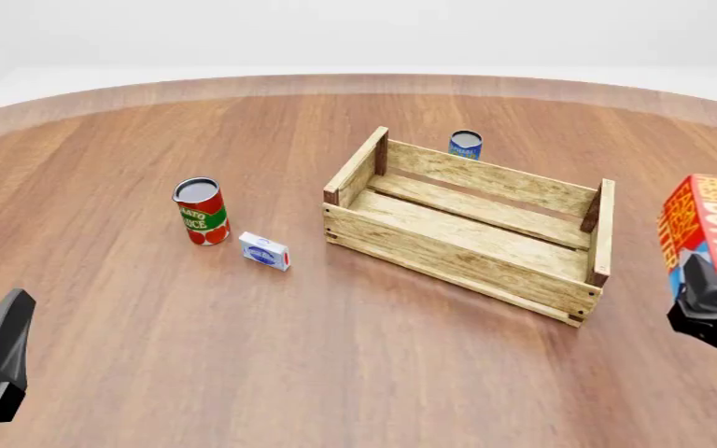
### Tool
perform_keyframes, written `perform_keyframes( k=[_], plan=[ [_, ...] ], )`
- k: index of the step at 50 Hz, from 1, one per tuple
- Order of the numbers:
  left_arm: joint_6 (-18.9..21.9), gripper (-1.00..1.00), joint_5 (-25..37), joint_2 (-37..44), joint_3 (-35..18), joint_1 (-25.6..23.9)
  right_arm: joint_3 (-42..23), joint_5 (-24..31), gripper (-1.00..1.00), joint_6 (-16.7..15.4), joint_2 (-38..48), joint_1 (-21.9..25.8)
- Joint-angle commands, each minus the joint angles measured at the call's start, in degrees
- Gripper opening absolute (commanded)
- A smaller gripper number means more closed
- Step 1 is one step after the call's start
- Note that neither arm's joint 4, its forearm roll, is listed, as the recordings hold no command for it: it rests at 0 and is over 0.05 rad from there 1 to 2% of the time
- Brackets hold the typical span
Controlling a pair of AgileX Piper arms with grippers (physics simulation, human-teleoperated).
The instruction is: Pick up the butter and put it in the tray.
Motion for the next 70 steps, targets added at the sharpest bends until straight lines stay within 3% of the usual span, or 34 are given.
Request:
perform_keyframes(
  k=[1,14,37,70],
  plan=[
    [0.00,1.00,0.00,-0.01,0.00,0.00,-0.02,12.37,-1.00,-0.58,-13.77,1.25],
    [0.01,1.00,0.00,-0.01,0.00,0.00,-2.73,20.41,-1.00,-2.95,-20.88,3.10],
    [0.00,1.00,0.00,0.00,0.00,0.01,-7.10,27.06,-1.00,-5.17,-23.86,6.72],
    [-0.01,1.00,0.00,0.00,0.00,0.01,-12.42,23.47,-1.00,-8.07,-13.70,11.44]
  ],
)
